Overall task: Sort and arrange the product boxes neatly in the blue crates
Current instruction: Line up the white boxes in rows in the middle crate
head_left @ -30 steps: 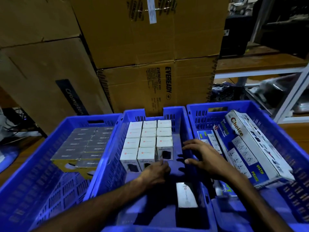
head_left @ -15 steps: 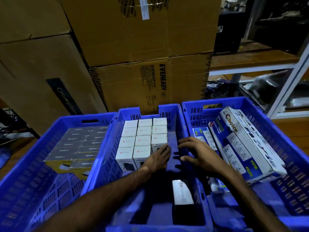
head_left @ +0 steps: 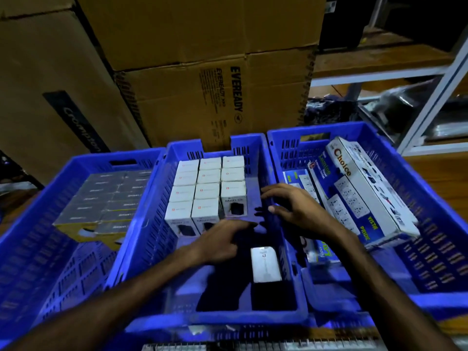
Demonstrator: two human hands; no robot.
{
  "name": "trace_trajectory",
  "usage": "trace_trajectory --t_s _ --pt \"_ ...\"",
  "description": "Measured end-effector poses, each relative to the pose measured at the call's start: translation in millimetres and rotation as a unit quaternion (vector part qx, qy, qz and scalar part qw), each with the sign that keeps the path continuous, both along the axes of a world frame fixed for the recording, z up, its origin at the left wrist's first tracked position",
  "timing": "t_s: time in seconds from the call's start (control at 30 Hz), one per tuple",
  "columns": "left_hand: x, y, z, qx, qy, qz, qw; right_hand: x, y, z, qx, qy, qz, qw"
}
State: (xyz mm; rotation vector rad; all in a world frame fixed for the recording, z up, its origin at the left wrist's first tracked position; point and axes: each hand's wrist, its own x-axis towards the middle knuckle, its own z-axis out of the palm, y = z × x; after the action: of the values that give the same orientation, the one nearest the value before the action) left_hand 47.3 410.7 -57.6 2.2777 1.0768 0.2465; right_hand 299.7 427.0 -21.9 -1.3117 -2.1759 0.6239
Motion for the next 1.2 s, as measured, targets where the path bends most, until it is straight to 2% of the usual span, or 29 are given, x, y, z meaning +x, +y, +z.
trace_trajectory --t_s 0.07,0.13,0.23,0.4,0.5,0.6,0.67,0.73,0.8,0.97,1.1,1.2 --pt "-3 -16 9 -0.080 -0.017 0.028 0.996 1 1 2 -0.011 0.010 0.002 1.000" --pt "-4 -31 11 -0.120 0.025 0.009 0.992 2 1 3 -0.025 0.016 0.008 1.000" --pt "2 -42 8 -0.101 0.114 -0.026 0.988 2 2 5 -0.032 0.009 0.006 0.999" --pt "28 -34 -8 -0.010 0.148 -0.046 0.988 1 -2 16 -0.053 -0.007 0.006 0.999" --pt "25 -22 -10 -0.030 0.056 -0.046 0.997 2 -4 24 -0.064 -0.022 0.004 0.998" --pt "2 -3 -1 -0.147 -0.055 0.000 0.988 6 -8 30 -0.098 -0.013 0.003 0.995" --pt "-17 11 10 -0.244 -0.154 0.021 0.957 7 -11 33 -0.098 -0.019 -0.001 0.995" --pt "-32 19 22 -0.334 -0.256 0.029 0.906 3 -18 40 -0.102 -0.036 0.002 0.994" --pt "-42 23 32 -0.386 -0.331 0.030 0.861 -7 -25 50 -0.128 -0.029 0.017 0.991" --pt "-55 26 56 -0.437 -0.435 0.009 0.787 -38 -43 75 -0.265 0.065 0.127 0.954" --pt "-63 26 64 -0.469 -0.466 -0.043 0.749 -44 -40 70 -0.252 0.097 0.071 0.960" --pt "-62 27 63 -0.469 -0.482 -0.002 0.740 -51 -45 72 -0.236 0.121 0.065 0.962"
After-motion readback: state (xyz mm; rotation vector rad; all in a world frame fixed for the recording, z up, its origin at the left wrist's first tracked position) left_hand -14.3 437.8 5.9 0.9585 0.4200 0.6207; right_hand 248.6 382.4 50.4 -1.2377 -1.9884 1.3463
